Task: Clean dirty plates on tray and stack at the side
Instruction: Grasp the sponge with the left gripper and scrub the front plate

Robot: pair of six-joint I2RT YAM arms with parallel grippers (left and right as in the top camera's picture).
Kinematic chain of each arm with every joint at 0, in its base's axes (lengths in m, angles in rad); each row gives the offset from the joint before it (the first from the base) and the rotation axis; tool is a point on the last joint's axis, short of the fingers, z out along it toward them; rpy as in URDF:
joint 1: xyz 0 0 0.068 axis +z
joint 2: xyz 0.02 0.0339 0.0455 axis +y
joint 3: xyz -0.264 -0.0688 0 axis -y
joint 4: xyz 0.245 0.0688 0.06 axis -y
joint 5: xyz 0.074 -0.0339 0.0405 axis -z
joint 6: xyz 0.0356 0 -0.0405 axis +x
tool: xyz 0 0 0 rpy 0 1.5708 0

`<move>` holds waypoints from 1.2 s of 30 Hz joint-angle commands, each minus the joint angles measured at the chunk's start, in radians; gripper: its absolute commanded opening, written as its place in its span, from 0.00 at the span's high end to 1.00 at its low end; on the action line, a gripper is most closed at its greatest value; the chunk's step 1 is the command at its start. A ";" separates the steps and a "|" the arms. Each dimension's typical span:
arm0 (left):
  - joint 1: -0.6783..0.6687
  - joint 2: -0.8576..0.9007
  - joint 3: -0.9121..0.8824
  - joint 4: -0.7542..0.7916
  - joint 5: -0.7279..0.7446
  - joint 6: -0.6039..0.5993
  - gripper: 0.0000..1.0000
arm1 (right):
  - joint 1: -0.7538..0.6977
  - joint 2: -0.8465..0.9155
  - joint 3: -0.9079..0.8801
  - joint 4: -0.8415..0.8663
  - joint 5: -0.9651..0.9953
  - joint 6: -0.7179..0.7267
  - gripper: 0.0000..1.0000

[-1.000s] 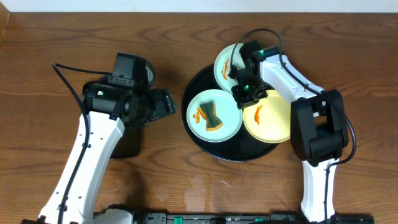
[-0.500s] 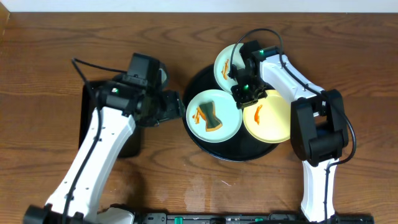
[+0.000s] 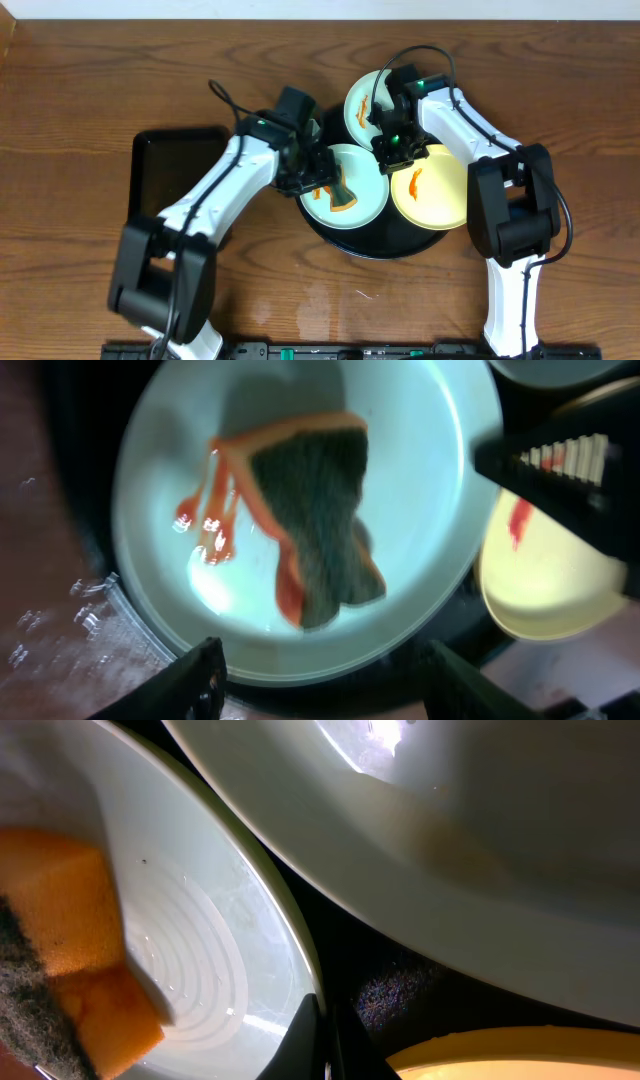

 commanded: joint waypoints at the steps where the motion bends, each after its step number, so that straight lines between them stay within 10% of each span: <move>1: -0.020 0.035 -0.009 0.034 0.014 -0.030 0.39 | 0.001 0.000 0.019 0.002 -0.030 0.017 0.99; 22: -0.147 0.101 -0.009 0.108 -0.359 -0.211 0.39 | 0.001 0.000 0.019 0.000 -0.031 0.017 0.99; 36: -0.167 0.157 -0.008 0.165 -0.323 -0.209 0.49 | 0.000 0.000 0.019 -0.003 -0.030 0.017 0.99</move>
